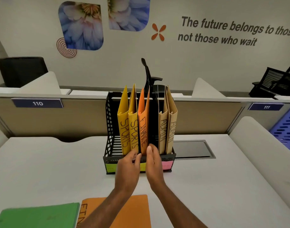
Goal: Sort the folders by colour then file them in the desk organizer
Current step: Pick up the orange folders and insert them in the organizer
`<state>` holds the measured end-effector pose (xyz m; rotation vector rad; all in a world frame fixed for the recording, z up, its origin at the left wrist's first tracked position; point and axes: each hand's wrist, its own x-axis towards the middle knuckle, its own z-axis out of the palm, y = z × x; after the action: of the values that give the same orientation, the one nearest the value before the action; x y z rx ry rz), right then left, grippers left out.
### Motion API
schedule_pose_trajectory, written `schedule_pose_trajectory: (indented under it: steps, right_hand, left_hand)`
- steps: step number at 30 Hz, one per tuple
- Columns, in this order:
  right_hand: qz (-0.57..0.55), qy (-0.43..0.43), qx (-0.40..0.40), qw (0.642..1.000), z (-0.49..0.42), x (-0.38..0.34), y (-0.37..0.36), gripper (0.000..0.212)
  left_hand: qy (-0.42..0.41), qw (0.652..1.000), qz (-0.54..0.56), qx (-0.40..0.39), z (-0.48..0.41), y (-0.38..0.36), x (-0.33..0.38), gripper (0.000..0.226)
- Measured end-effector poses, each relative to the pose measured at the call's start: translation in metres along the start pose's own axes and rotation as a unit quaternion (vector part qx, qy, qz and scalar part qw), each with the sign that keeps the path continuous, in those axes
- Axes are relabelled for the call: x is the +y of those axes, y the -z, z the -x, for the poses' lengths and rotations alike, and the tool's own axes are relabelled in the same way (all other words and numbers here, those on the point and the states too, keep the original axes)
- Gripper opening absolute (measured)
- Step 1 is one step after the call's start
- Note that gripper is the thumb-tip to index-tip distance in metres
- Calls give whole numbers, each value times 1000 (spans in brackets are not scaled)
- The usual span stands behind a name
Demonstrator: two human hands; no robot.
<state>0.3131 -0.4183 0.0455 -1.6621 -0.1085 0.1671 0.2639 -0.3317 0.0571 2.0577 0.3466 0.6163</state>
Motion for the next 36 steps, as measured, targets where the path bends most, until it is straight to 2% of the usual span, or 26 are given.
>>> schedule_pose_trajectory:
  steps: [6, 13, 17, 21, 25, 30, 36]
  right_hand:
    - [118, 29, -2, 993, 71, 25, 18, 58]
    - [278, 48, -49, 958, 153, 84, 39, 55]
    - [332, 25, -93, 938, 193, 104, 51, 61]
    - [369, 2, -141, 919, 229, 119, 59, 66]
    - [399, -24, -186, 898, 259, 129, 65, 66]
    - [434, -44, -211, 875, 281, 136, 68, 64]
    - [449, -62, -231, 861, 283, 143, 65, 68]
  left_hand:
    - [0, 994, -109, -26, 60, 29, -22, 43]
    - [-5, 977, -204, -66, 143, 69, -68, 53]
    - [44, 963, -253, -83, 188, 91, -87, 57]
    - [133, 946, -277, -106, 226, 112, -97, 61]
    - [234, 935, -249, -93, 244, 123, -97, 67]
    - [323, 921, -210, -62, 246, 134, -94, 63]
    - [407, 911, -53, -25, 235, 139, -99, 63]
